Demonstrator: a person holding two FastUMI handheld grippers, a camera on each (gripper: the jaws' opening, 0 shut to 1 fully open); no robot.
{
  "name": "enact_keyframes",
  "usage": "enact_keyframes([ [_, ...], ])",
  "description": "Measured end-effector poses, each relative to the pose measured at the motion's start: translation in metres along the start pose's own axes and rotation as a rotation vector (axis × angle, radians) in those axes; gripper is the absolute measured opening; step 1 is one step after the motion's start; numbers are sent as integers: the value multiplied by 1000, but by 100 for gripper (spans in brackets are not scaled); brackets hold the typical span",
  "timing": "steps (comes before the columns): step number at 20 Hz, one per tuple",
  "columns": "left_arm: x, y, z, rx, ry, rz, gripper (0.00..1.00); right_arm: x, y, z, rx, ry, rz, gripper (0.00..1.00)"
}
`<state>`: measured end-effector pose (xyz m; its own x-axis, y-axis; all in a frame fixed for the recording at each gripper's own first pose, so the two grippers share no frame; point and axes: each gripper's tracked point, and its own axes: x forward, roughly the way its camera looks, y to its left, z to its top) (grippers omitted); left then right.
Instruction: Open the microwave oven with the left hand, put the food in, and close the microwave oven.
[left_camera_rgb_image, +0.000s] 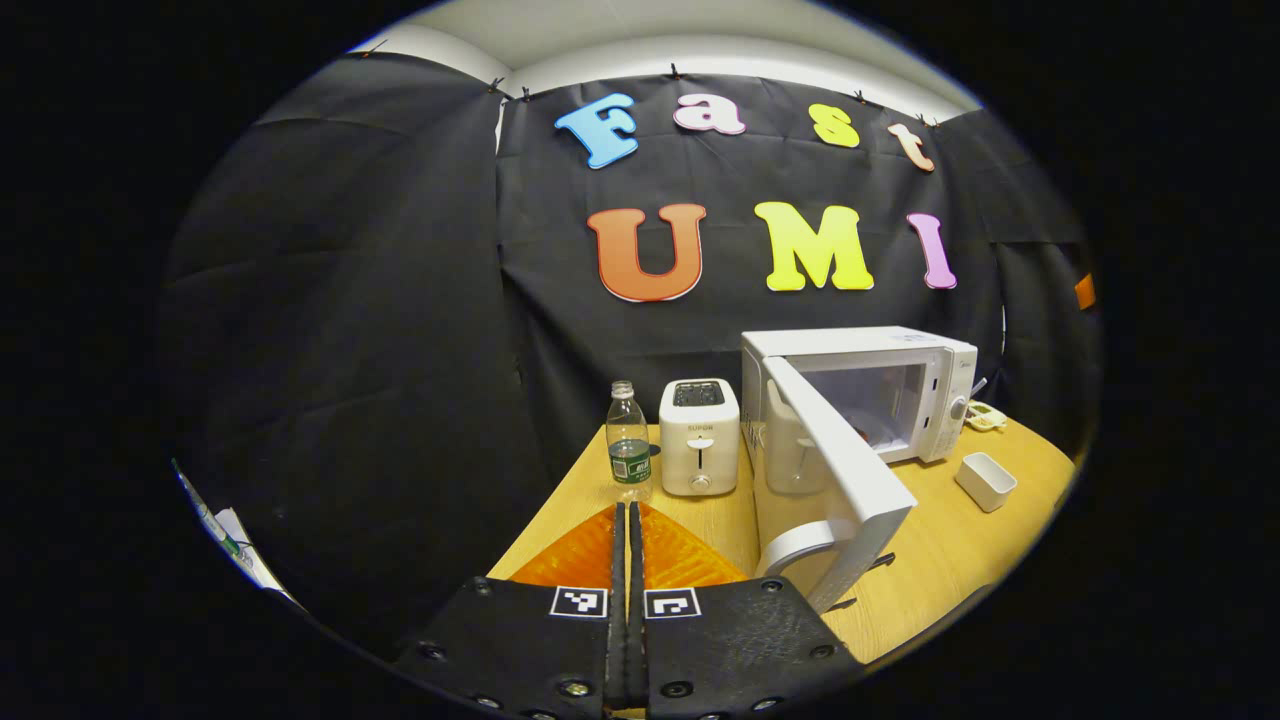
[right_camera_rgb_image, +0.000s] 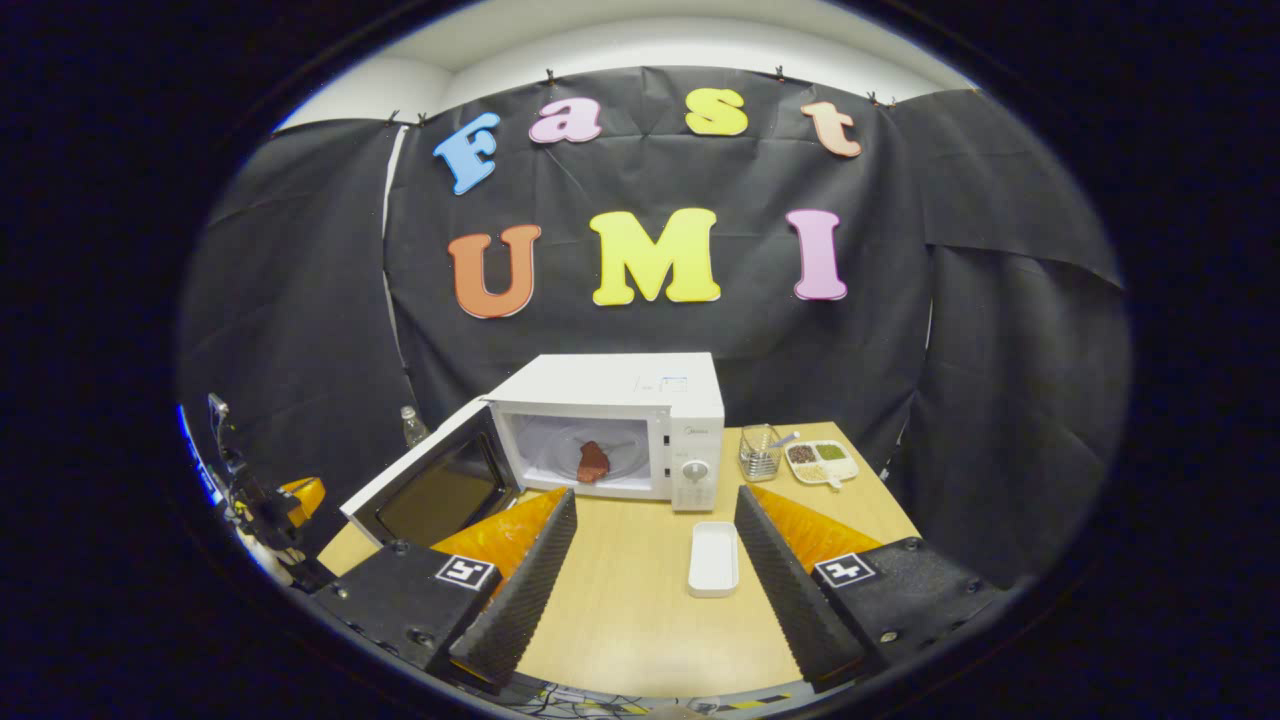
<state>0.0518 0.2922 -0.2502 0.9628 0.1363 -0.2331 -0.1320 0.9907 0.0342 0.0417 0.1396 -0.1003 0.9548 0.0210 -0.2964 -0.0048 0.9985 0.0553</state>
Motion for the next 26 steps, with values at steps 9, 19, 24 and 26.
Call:
enact_keyframes([
  [9, 29, -57, -31, 36, 41, -80, 0, -9, -26, -18, 34, 61, -31, 92],
  [19, 22, -152, -25, 19, 37, -146, 0, -1, -79, -10, 81, 85, 20, 91],
  [24, 26, -231, -16, 11, 24, -211, 0, 5, -119, 1, 73, 68, 55, 91],
  [26, 31, -261, -12, 25, 20, -229, 0, 8, -136, 3, 64, 63, 63, 91],
])
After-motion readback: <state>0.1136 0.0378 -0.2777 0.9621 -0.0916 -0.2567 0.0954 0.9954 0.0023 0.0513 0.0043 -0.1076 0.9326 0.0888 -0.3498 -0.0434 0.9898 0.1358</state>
